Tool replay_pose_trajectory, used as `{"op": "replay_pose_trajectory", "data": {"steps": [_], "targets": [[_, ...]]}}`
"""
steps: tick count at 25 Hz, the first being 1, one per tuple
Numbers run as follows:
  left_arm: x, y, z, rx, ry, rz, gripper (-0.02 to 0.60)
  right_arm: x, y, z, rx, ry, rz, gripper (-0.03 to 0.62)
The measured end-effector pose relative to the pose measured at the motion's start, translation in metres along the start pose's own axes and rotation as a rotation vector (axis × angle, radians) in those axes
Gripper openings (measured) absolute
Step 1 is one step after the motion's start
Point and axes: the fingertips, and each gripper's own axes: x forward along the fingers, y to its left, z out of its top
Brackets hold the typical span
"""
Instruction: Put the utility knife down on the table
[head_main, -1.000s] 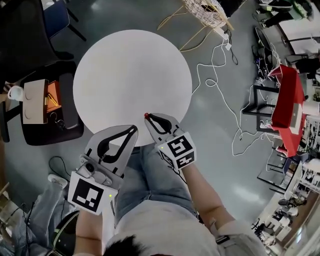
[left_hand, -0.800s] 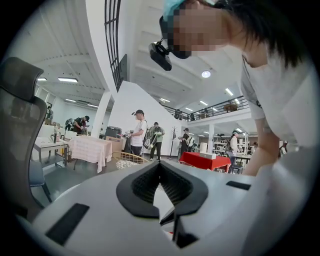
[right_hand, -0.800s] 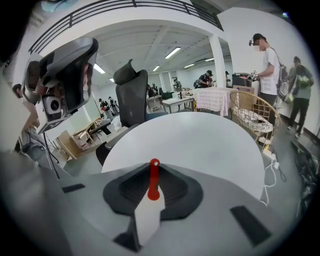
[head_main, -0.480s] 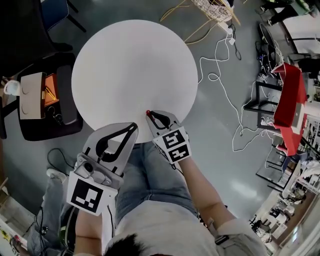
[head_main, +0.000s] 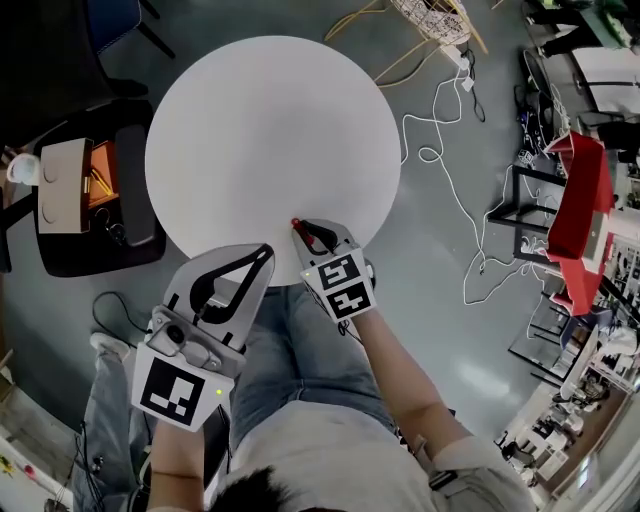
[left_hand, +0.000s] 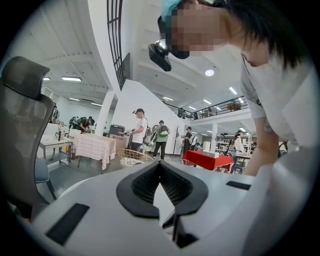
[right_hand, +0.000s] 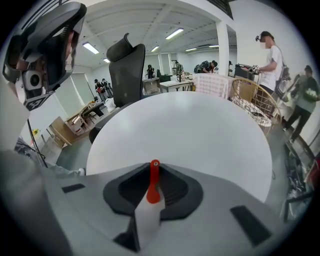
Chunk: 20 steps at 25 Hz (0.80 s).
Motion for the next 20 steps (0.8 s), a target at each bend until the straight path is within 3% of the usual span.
{"op": "replay_pose_trajectory", "data": {"steps": [16,20], "targets": [[0.003,-0.005,0.004,0.017,0.013,0.001,0.009,-0.008,0.005,0.013,0.006,-0.047,0.039,0.064],[0.002,-0.006,0.011,0.029,0.007,0.006,0.009,-0.021,0.007,0.032,0.008,-0.112,0.048,0.009]]}}
